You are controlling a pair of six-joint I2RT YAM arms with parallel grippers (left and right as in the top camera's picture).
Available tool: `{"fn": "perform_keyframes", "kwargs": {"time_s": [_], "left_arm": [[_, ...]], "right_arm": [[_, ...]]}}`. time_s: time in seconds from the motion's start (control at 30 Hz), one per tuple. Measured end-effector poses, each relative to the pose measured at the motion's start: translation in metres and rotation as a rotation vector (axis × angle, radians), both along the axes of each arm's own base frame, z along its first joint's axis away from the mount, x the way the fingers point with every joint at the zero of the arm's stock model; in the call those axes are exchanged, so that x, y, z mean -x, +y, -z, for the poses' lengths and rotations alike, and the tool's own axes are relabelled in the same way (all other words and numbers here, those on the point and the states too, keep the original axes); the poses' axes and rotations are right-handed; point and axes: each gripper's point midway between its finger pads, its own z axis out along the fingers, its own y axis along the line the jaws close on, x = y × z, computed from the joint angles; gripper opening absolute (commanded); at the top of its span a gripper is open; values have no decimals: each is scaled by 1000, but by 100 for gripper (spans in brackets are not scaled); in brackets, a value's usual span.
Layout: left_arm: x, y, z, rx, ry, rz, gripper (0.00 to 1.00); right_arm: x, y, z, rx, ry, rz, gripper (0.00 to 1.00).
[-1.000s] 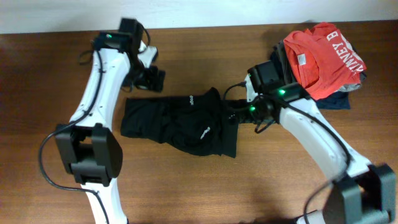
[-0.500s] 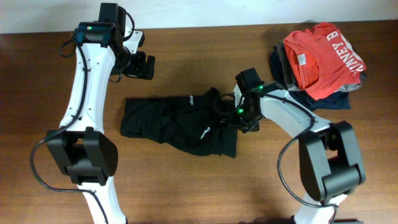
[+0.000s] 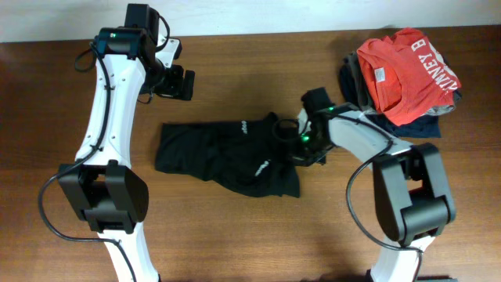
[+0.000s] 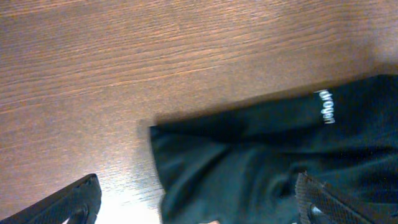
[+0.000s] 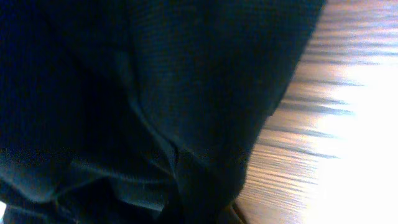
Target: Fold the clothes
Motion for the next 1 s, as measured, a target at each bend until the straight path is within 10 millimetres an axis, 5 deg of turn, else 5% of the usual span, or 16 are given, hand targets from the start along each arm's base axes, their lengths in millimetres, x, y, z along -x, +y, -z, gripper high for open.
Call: {"fn": "perform_keyframes", "kwargs": {"time_s": [0.17, 0.33, 0.53, 0.63, 0.77, 0.87, 1.0], "left_arm": [[0, 1, 0, -7, 0, -2, 99], [0, 1, 0, -7, 1, -2, 99], [0, 1, 0, -7, 1, -2, 99], [0, 1, 0, -6, -2, -2, 99], [-3, 1, -1, -5, -14, -2, 99], [-4, 1, -1, -5, -17, -2, 99], [-4, 0, -1, -5, -17, 0, 99]], "right_arm": [[3, -46, -3, 13, 50, 61, 4], [6, -93, -31, 12, 24, 105, 4], [-2, -101, -78, 16, -98, 63, 4], [-14, -80, -113, 16, -209, -16, 4], [-23, -20, -145, -10, -344, -174, 4], [-21, 36, -157, -32, -447, -305, 4], [-18, 83, -163, -22, -551, -391, 5]]}}
